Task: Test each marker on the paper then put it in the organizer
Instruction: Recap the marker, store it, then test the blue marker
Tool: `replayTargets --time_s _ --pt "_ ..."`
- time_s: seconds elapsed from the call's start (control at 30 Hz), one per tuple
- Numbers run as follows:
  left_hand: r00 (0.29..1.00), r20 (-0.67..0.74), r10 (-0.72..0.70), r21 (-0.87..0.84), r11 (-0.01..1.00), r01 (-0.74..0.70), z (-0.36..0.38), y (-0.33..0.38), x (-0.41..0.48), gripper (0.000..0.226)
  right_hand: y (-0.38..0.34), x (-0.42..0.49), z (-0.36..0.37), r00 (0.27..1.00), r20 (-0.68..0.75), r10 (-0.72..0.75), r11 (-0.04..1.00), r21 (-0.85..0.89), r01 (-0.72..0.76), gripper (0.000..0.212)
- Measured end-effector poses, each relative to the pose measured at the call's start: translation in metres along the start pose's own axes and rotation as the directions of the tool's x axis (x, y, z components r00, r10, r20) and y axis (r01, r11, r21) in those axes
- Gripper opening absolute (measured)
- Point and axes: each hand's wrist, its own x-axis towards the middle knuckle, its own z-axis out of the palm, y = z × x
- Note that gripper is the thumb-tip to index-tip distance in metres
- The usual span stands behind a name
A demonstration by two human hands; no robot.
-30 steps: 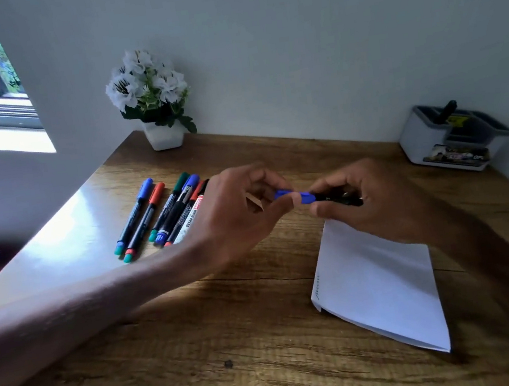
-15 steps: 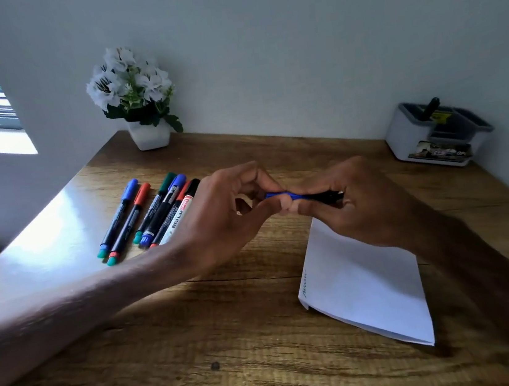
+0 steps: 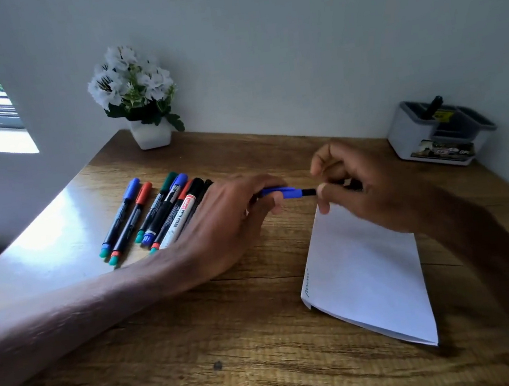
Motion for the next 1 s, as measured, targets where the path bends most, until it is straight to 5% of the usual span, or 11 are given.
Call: replayTargets --time_s 0.27,0.37,0.43,0.57,0.7,0.8,1.0 --pt "0.998 -0.053 -0.032 -0.048 0.998 0.029 0.0 -0.003 -0.002 0.031 0.013 -0.018 -0.016 1.0 -0.001 0.017 0.858 0.514 -0.014 0.046" --pt "0.998 -0.041 -0.054 -0.085 0.995 0.05 -0.001 0.003 -0.002 0.044 0.018 -0.029 -0.013 0.996 -0.047 0.081 0.781 0.624 -0.034 0.038" --pt "0.999 -0.009 -0.039 -0.103 0.994 0.038 -0.003 0.009 -0.002 0.044 0.017 -0.033 -0.009 0.991 -0.043 0.128 0.764 0.641 -0.071 0.021" --pt "0.964 0.264 -0.03 -0.148 0.986 0.071 -0.006 0.01 -0.004 0.036 0.005 -0.032 0.004 0.977 0.027 0.211 0.774 0.606 -0.184 0.036" --pt "0.832 0.554 -0.018 -0.081 0.994 0.076 -0.007 0.008 -0.002 0.081 -0.003 -0.033 0.01 0.971 0.066 0.231 0.745 0.629 -0.221 0.023" --pt "0.814 0.579 0.042 -0.002 0.999 -0.05 -0.006 0.011 -0.001 0.092 -0.004 -0.041 0.012 0.955 0.135 0.264 0.702 0.652 -0.286 0.035" --pt "0.806 0.587 0.073 -0.058 0.997 -0.048 -0.007 0.018 -0.005 0.09 -0.009 -0.056 0.016 0.948 0.118 0.294 0.7 0.649 -0.298 0.04"
